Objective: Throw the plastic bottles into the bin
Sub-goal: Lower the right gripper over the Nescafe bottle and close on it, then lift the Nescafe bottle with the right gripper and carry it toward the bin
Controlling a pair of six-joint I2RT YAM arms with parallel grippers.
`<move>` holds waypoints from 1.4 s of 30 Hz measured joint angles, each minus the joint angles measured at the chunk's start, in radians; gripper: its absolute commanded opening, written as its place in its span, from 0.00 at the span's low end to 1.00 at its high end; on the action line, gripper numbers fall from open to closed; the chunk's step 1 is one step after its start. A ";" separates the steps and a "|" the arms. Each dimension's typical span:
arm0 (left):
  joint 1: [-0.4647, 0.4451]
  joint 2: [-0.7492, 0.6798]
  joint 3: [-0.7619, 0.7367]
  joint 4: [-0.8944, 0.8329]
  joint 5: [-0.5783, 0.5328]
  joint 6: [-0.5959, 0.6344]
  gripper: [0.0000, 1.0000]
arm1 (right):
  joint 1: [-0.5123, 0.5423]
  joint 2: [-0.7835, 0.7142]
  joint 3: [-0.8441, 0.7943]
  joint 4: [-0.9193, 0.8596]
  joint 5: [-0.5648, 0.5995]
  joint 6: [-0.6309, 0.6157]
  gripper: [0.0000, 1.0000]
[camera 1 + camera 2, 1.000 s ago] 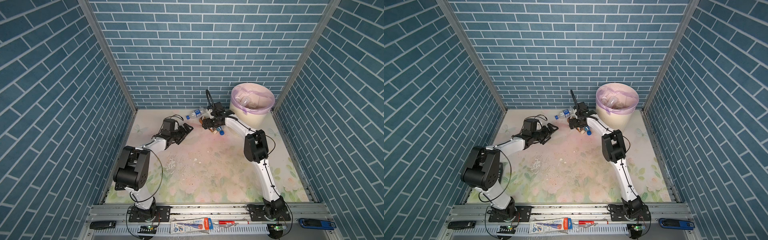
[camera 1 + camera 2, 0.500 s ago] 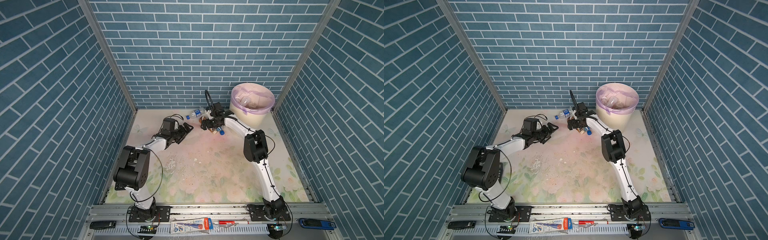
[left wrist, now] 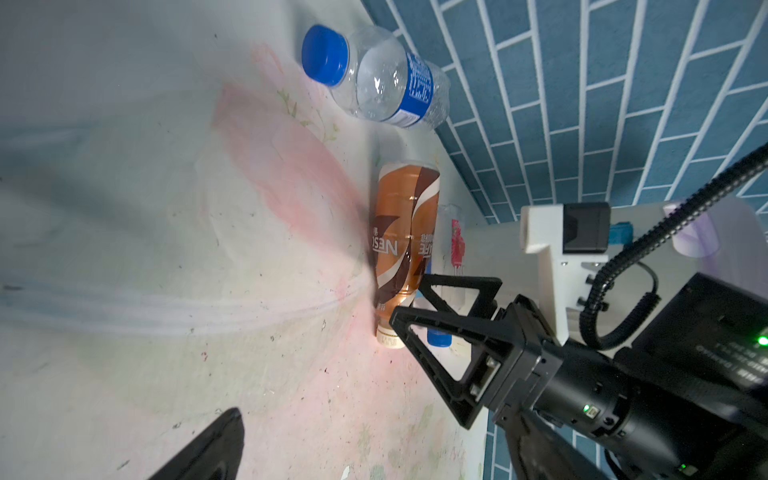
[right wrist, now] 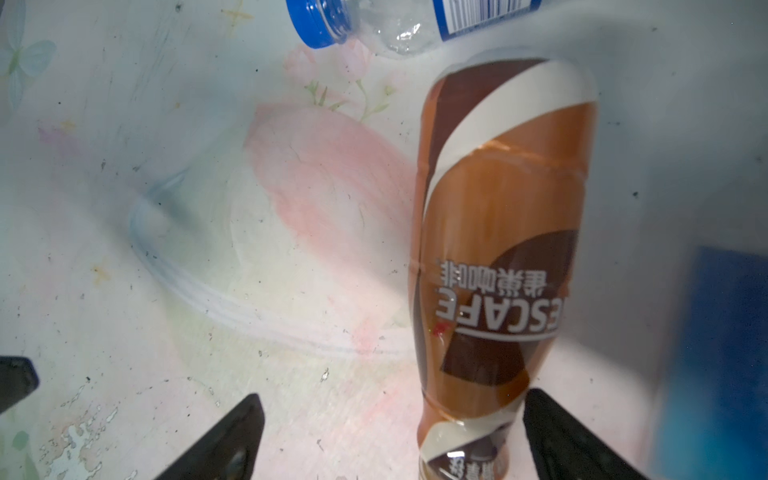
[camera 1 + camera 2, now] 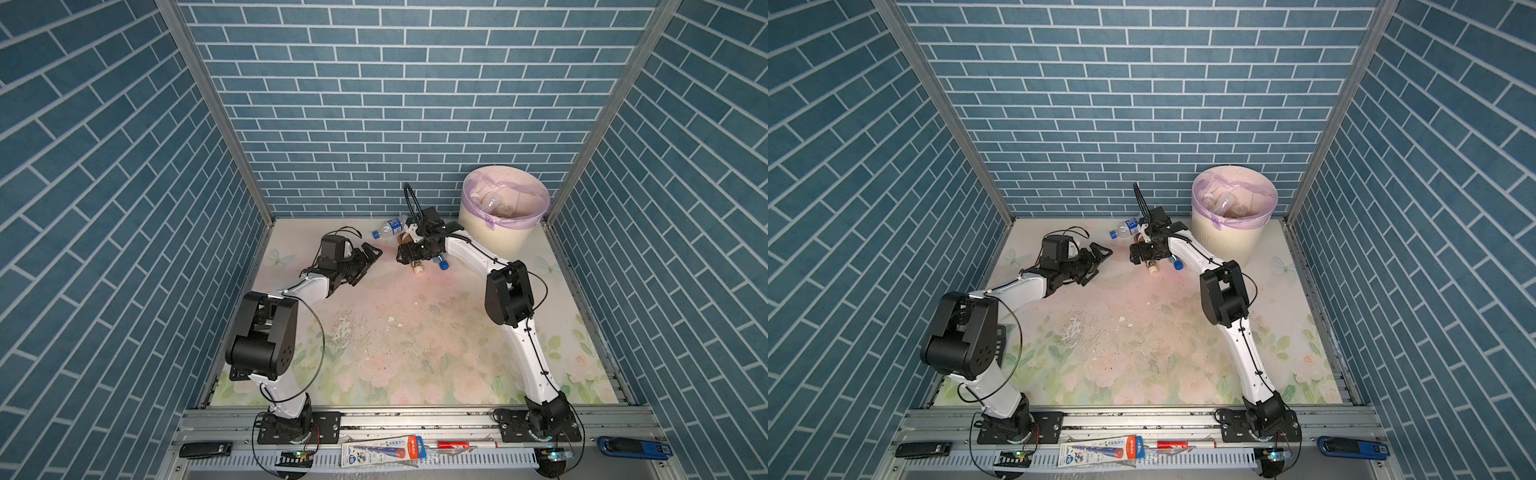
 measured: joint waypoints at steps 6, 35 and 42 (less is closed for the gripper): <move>0.018 0.000 -0.007 0.029 0.002 -0.014 0.99 | -0.003 0.063 0.181 -0.066 0.063 0.007 0.98; 0.017 0.000 -0.039 0.071 0.023 -0.037 0.99 | 0.025 0.226 0.284 -0.035 0.085 0.079 0.41; 0.017 0.000 -0.039 0.068 0.023 -0.035 0.99 | 0.069 0.111 0.089 0.000 0.086 0.079 0.34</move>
